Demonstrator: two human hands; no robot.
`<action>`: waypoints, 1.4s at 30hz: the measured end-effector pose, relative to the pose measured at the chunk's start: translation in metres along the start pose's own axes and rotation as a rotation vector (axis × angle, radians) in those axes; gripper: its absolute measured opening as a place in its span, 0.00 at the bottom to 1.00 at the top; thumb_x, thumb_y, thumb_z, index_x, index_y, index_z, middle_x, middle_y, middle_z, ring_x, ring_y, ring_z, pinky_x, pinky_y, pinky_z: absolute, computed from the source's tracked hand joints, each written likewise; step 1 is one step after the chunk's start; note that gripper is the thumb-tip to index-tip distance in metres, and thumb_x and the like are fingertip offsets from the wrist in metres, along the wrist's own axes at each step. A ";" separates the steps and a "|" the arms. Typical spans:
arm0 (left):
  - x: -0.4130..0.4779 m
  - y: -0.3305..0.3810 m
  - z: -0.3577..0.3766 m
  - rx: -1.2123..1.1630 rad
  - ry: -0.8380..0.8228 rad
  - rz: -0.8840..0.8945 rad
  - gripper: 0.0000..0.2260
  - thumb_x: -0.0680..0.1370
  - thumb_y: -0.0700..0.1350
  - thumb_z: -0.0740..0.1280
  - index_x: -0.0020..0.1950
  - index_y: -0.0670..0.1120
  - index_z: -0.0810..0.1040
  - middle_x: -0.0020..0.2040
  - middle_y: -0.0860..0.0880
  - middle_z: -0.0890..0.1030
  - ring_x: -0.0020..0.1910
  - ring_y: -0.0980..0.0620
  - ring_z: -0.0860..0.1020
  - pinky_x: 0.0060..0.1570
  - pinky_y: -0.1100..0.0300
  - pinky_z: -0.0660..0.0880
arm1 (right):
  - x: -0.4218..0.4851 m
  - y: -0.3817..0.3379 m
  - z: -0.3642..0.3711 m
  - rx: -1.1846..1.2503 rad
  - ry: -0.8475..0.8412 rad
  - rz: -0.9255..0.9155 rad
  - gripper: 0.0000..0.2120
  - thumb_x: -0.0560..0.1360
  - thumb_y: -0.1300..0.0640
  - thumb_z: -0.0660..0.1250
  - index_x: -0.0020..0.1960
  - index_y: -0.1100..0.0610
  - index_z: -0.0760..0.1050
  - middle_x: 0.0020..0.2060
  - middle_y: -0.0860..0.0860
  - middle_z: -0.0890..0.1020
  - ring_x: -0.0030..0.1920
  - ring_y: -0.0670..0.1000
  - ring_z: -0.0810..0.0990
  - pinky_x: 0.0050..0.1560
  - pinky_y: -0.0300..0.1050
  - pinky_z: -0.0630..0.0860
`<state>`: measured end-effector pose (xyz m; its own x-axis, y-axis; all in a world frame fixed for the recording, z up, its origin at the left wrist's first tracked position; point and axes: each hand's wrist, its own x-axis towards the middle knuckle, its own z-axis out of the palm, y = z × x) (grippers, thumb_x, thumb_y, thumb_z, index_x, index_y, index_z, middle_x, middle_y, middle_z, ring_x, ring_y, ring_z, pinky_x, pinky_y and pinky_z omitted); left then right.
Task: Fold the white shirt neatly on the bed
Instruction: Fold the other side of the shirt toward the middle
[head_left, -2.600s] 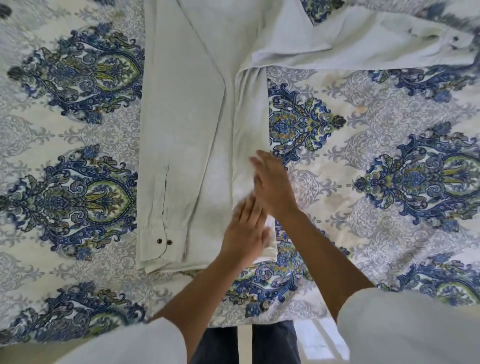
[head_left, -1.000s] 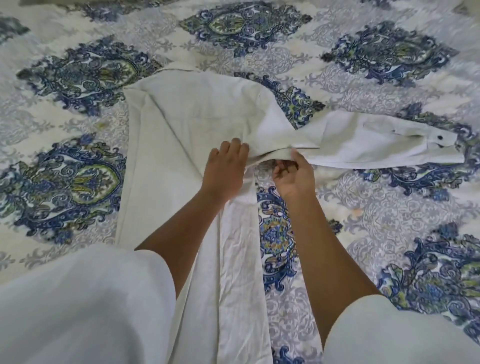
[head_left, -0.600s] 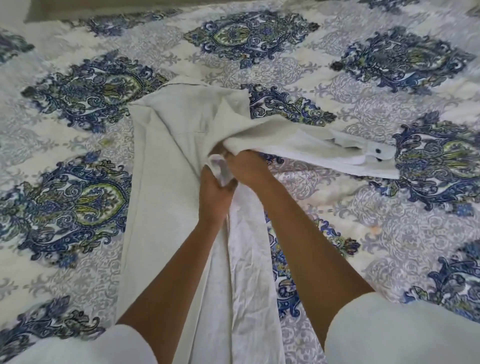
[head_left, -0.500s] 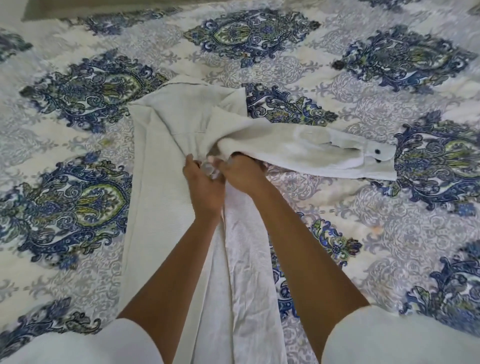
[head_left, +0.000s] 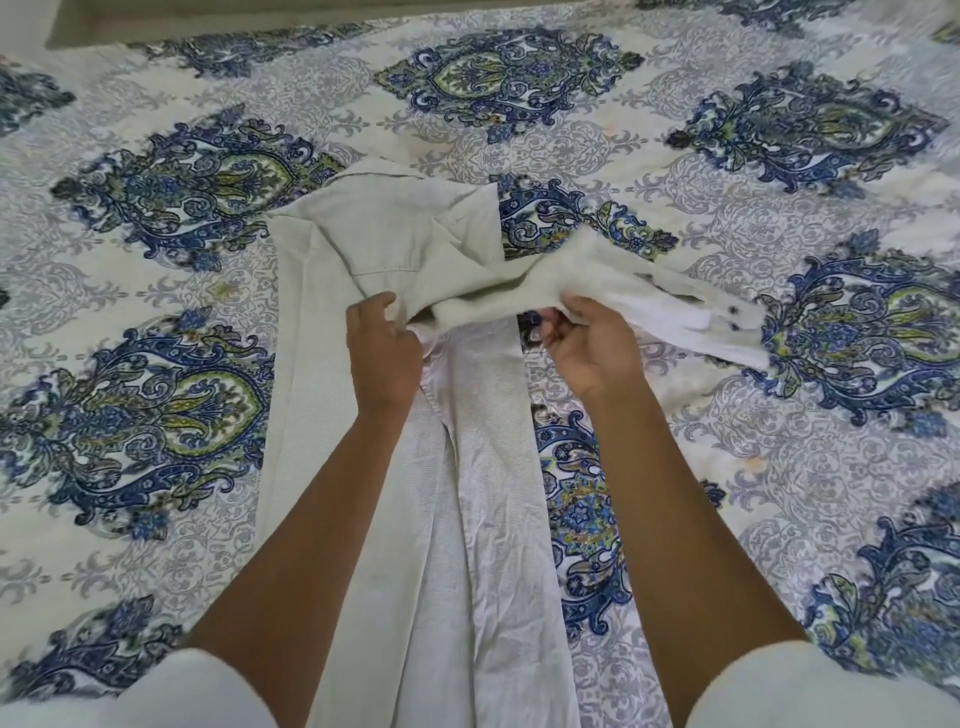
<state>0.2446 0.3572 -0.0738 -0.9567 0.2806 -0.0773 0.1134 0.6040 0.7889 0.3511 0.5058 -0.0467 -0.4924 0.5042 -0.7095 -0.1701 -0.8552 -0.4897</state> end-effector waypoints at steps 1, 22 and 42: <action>0.001 0.002 -0.006 -0.137 0.020 -0.111 0.15 0.75 0.32 0.58 0.60 0.40 0.74 0.55 0.45 0.72 0.48 0.47 0.74 0.48 0.59 0.71 | -0.007 0.003 0.012 -0.053 -0.070 -0.001 0.08 0.77 0.70 0.57 0.41 0.63 0.71 0.34 0.56 0.76 0.25 0.49 0.78 0.23 0.35 0.71; 0.014 -0.062 -0.096 -0.323 -0.022 -0.655 0.09 0.75 0.40 0.63 0.35 0.45 0.69 0.31 0.45 0.71 0.16 0.57 0.66 0.21 0.67 0.59 | -0.002 0.084 0.041 -0.806 -0.043 -0.013 0.12 0.76 0.57 0.67 0.56 0.58 0.70 0.40 0.56 0.78 0.32 0.49 0.77 0.28 0.37 0.73; 0.037 -0.026 -0.007 0.633 -0.009 0.569 0.14 0.73 0.44 0.59 0.56 0.45 0.76 0.60 0.45 0.76 0.53 0.41 0.75 0.47 0.51 0.71 | 0.073 0.046 0.068 -1.289 0.075 -0.549 0.14 0.76 0.64 0.58 0.57 0.58 0.79 0.50 0.54 0.81 0.49 0.52 0.77 0.47 0.44 0.73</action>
<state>0.2041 0.3466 -0.0935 -0.7070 0.6718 0.2209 0.7072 0.6720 0.2197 0.2494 0.4948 -0.0863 -0.5664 0.7738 -0.2836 0.5898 0.1403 -0.7953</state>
